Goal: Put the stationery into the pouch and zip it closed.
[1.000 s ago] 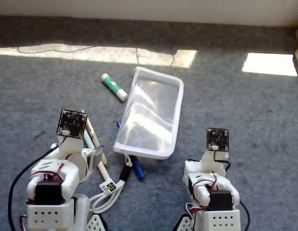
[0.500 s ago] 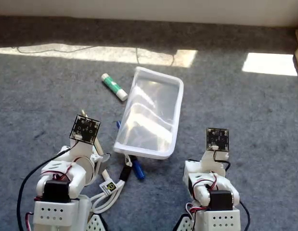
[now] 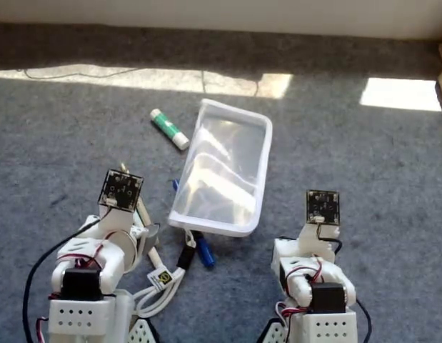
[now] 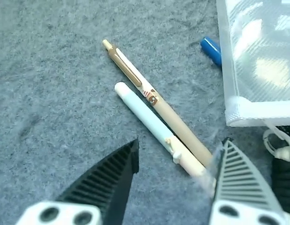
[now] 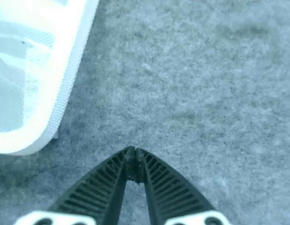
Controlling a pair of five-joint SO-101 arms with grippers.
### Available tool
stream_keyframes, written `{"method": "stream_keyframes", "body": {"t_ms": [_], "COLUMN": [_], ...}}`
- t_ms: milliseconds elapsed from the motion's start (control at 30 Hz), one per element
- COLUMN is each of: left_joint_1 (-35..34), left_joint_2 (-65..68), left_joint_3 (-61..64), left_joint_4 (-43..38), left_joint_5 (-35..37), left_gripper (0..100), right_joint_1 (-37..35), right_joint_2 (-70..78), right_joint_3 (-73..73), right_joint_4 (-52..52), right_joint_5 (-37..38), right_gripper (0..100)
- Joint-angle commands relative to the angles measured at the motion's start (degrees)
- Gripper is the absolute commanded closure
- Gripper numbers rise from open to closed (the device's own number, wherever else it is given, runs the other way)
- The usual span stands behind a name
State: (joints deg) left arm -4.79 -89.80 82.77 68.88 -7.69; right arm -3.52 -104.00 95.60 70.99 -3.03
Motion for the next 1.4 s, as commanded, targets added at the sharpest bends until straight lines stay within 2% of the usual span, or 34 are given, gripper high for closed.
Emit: {"method": "stream_keyframes", "body": {"t_ms": [0, 267, 567, 867, 1200, 1367], "left_joint_1": [-1.8, -2.1, -2.2, -2.2, -4.5, -4.6], "left_joint_2": [-0.7, -0.7, -0.7, -0.7, -0.7, -0.7], "left_joint_3": [-0.1, -0.1, -0.1, -0.1, -0.3, -0.3], "left_joint_4": [-1.5, -1.4, -1.4, -1.4, -1.5, -1.5], "left_joint_5": [-0.1, -0.1, -0.1, -0.1, 0.0, 0.0], "left_gripper": [74, 74, 74, 74, 74, 74], "right_joint_1": [0.7, 4.4, 4.6, 4.1, -0.9, -6.5], "right_joint_2": [0.2, 0.2, 0.9, 1.2, 21.3, 28.0], "right_joint_3": [7.1, -1.8, -17.1, -25.8, -44.0, -48.3], "right_joint_4": [0.3, 0.3, 0.7, 2.9, 10.7, 10.8], "right_joint_5": [-0.2, -0.2, -0.6, -0.6, -0.7, -1.6], "right_gripper": [99.3, 99.3, 99.4, 99.4, 99.4, 99.4]}}
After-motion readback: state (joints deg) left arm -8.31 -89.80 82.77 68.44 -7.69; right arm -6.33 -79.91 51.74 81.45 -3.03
